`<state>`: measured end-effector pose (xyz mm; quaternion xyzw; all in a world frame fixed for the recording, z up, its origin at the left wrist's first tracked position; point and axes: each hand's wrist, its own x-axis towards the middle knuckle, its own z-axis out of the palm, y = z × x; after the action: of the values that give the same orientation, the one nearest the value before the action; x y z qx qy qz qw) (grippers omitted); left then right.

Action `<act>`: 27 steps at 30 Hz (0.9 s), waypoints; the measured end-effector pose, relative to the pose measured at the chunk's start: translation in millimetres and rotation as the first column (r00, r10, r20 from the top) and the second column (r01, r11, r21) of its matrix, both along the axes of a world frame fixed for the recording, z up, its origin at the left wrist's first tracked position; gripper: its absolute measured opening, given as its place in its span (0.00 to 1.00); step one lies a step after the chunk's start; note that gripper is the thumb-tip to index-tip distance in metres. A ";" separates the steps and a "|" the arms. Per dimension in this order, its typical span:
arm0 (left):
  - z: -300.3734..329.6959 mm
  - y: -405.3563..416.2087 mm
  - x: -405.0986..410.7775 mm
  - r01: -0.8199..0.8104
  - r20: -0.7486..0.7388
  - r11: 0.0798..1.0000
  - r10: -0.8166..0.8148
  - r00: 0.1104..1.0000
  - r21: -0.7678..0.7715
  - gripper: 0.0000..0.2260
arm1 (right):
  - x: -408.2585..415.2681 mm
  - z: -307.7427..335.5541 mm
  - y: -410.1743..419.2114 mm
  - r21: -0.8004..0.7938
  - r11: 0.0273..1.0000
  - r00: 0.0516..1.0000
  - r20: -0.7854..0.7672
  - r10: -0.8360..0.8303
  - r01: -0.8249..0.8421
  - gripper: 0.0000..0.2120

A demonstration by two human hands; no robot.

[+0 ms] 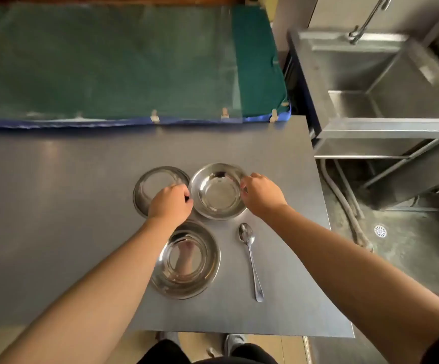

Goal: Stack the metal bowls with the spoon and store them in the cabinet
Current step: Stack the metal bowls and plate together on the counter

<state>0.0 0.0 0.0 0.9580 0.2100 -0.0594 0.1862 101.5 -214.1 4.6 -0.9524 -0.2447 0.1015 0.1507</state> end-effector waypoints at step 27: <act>-4.3 22.4 -5.5 -0.305 -0.009 0.727 0.380 0.925 -0.615 0.21 | -10.9 0.6 15.2 0.323 0.799 0.837 -0.405 -0.368 0.507 0.18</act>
<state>-5.5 22.4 -4.3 0.7937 0.3417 -0.0316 0.5022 90.6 -198.9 5.2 -0.8983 -0.0026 0.1627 0.4081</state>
